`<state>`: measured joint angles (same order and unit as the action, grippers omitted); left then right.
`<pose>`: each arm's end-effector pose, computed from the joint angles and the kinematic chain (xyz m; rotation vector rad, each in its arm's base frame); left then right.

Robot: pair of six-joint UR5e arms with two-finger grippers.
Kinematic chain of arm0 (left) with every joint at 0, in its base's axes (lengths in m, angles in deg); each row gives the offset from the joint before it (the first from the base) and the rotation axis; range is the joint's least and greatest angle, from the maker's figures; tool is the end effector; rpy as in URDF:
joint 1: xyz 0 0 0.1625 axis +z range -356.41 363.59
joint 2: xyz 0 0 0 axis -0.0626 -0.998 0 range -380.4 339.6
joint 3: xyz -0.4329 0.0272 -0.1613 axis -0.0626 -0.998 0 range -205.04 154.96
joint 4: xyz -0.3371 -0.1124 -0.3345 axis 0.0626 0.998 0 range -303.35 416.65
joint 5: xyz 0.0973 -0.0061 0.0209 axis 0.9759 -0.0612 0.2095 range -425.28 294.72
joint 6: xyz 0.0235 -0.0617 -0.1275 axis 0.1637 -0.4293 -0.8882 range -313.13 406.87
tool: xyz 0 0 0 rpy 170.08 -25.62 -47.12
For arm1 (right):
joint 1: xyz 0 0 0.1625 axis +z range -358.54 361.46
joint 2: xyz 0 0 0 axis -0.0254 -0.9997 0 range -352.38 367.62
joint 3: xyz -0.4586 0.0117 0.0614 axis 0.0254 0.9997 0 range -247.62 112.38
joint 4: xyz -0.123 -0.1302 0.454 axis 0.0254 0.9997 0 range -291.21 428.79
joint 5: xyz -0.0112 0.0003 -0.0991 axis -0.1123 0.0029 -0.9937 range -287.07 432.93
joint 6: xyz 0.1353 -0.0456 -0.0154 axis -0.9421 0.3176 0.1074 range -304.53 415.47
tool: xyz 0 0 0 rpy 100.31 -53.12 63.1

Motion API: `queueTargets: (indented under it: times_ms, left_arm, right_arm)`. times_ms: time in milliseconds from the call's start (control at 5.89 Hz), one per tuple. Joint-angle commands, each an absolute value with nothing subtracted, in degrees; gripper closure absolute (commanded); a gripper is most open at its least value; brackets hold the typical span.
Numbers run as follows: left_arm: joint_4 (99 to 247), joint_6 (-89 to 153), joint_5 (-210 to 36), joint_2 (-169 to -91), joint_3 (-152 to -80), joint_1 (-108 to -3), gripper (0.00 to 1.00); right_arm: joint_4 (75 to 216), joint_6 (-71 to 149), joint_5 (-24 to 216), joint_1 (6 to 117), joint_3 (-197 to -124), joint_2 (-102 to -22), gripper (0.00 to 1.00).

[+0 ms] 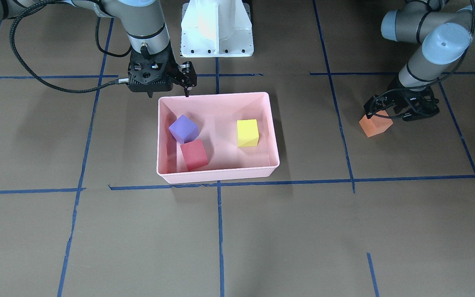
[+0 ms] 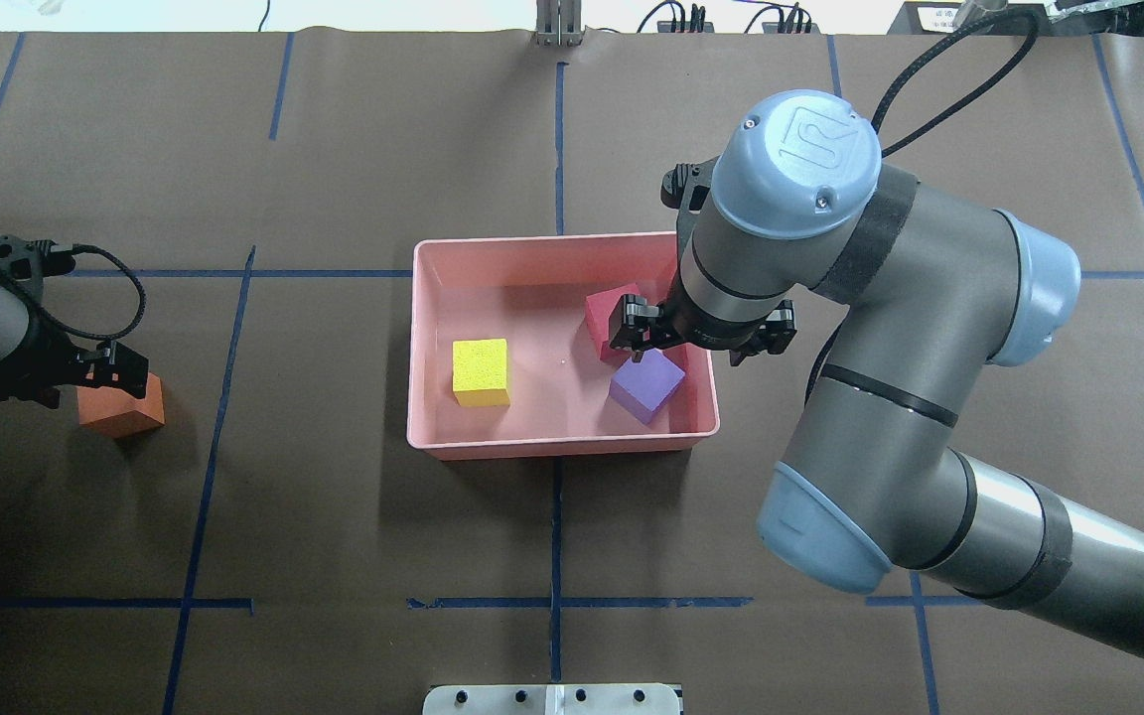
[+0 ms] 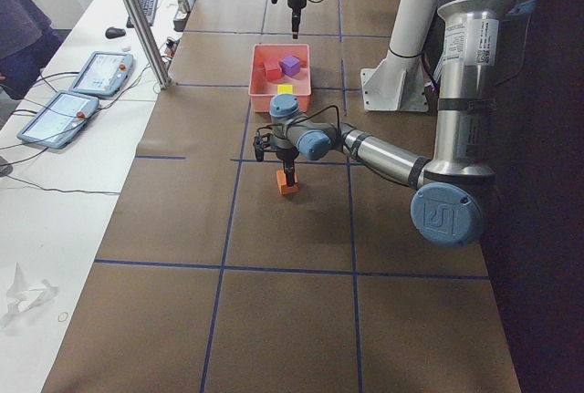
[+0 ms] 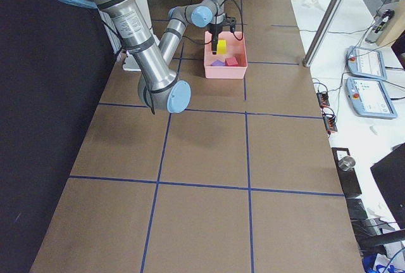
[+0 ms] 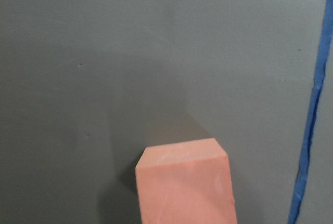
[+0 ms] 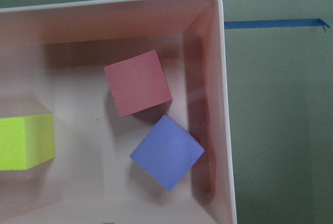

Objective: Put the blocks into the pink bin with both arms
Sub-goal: 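Grasp the orange cube with the left gripper while the right gripper releases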

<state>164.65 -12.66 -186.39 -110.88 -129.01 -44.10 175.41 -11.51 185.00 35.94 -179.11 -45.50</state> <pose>0.3660 -0.4898 0.5583 -0.0621 0.7614 -0.1320 -0.5214 -0.4543 0.1659 0.0237 -0.8070 0.0487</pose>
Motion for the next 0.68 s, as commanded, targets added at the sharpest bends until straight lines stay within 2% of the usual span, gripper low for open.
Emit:
queueTargets:
  times_ms: [0,339,509]
  left_arm:
    - [168.79,-12.37,-186.3,-111.54,-123.68,-43.52,0.0]
    - [168.97,-11.75,-186.3,-111.54,-123.47,-40.01,0.0]
    - [168.89,-11.75,-186.65,-111.46,-124.35,-40.09,0.48]
  right_arm:
    - [175.4,-11.51,184.64,35.91,-179.42,-45.99,0.0]
    - [175.4,-11.51,184.64,36.0,-179.85,-46.34,0.0]
    - [175.4,-11.33,184.64,36.0,-179.86,-46.43,0.0]
